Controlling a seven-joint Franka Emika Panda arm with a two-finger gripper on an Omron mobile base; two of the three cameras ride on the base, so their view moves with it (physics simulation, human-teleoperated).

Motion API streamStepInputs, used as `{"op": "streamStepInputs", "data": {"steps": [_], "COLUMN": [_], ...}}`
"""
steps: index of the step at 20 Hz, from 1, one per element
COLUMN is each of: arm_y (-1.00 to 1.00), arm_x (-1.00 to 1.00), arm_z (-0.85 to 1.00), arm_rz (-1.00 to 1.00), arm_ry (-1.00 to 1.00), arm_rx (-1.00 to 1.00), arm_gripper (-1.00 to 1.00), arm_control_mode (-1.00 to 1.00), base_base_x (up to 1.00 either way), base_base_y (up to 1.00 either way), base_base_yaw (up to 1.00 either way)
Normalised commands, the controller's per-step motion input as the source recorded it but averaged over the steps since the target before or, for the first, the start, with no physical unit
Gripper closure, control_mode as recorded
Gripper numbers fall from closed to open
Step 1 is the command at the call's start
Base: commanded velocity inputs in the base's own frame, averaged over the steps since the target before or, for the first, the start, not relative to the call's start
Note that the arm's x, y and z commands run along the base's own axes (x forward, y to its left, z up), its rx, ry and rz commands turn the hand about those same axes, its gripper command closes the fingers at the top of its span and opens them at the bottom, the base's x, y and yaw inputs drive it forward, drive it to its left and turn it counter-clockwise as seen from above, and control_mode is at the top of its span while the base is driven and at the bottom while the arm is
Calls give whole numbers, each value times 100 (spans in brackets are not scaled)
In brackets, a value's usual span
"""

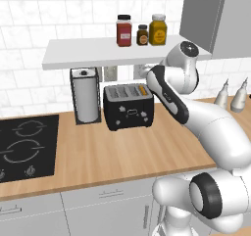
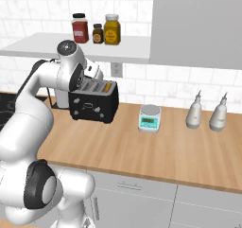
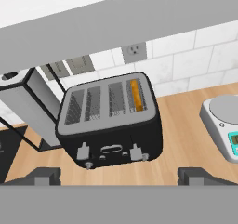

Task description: Start the toaster. Once the lever pops up, take the bread to the plate on the dining counter.

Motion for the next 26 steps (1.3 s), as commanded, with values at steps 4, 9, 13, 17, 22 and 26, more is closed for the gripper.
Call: {"op": "streamStepInputs", "data": {"steps": [4,9,13,17,22,26], "arm_y": [0,0,0,0,0,0], "arm_x": [0,0,0,0,0,0], "arm_z": [0,0,0,0,0,0], "arm_rz": [0,0,0,0,0,0], "arm_ry": [0,0,0,0,0,0], "arm_rx": [0,0,0,0,0,0], "arm_gripper": [-100,-100,-100,-100,-100,-100], "arm_control_mode": [-100,-100,-100,-100,-100,-100], "base_base_x": [0,0,0,0,0,0], "base_base_y": [0,0,0,0,0,0], "base_base_yaw": [0,0,0,0,0,0]}}
